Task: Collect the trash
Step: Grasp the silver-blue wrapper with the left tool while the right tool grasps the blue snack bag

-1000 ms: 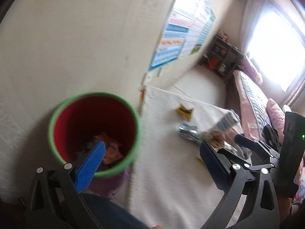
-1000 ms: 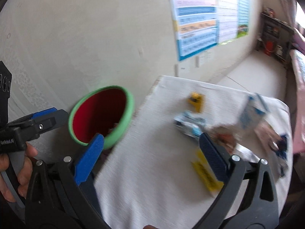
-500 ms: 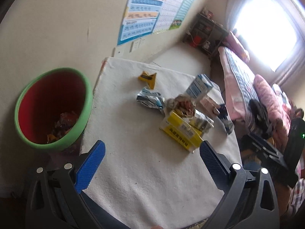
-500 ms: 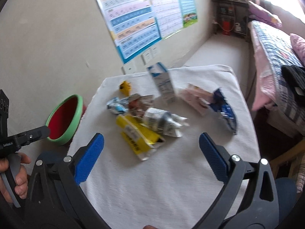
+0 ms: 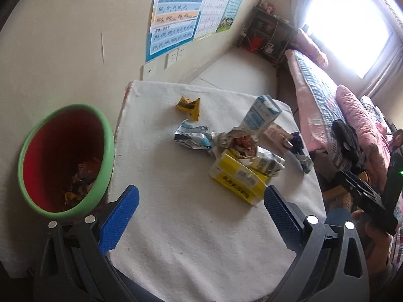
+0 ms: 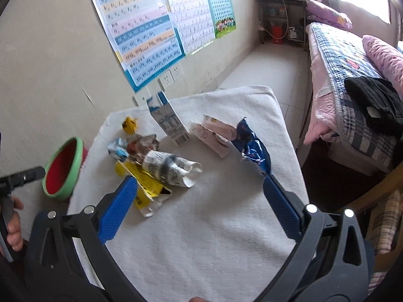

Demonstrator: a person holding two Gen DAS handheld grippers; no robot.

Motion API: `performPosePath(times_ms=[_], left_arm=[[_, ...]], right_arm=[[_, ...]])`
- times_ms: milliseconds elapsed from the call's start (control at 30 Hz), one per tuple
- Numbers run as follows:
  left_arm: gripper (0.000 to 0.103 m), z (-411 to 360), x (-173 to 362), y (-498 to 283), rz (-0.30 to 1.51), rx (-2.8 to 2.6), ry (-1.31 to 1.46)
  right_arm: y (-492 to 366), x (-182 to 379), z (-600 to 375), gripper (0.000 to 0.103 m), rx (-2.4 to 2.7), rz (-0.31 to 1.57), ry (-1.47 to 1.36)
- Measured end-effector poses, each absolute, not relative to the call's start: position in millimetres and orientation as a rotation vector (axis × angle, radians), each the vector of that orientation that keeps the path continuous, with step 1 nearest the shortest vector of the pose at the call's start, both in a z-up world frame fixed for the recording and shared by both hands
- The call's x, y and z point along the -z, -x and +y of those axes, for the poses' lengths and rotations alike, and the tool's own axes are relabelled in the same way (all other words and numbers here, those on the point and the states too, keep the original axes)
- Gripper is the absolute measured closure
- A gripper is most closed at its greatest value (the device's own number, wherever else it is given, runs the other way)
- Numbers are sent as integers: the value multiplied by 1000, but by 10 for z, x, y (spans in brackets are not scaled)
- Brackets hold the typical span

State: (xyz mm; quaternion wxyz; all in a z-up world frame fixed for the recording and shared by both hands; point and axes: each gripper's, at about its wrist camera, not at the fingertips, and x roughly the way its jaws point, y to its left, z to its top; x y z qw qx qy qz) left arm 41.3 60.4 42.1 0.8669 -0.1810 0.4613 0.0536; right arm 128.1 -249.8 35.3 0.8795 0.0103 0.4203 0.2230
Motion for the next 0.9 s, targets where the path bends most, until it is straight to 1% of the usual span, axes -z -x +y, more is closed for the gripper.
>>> performPosePath(times_ms=[167, 400, 467, 667, 767, 900], left_arm=[[8, 649, -367, -578, 962, -95, 399], [8, 720, -44, -912, 998, -89, 429], [8, 747, 27, -1002, 1006, -98, 449], [8, 960, 310, -1423, 1031, -137, 650], [8, 1044, 551, -1637, 1084, -195, 755], [8, 1035, 817, -1817, 1145, -226, 829]], right_arm=[[-1399, -248, -2528, 5, -457, 901, 12], [-1709, 17, -2517, 5, -380, 939, 93], [-1811, 117, -2546, 5, -361, 969, 79], [-2097, 375, -2591, 5, -305, 999, 80], [-2221, 463, -2546, 5, -302, 1016, 100], [-2329, 489, -2541, 5, -308, 1022, 98]])
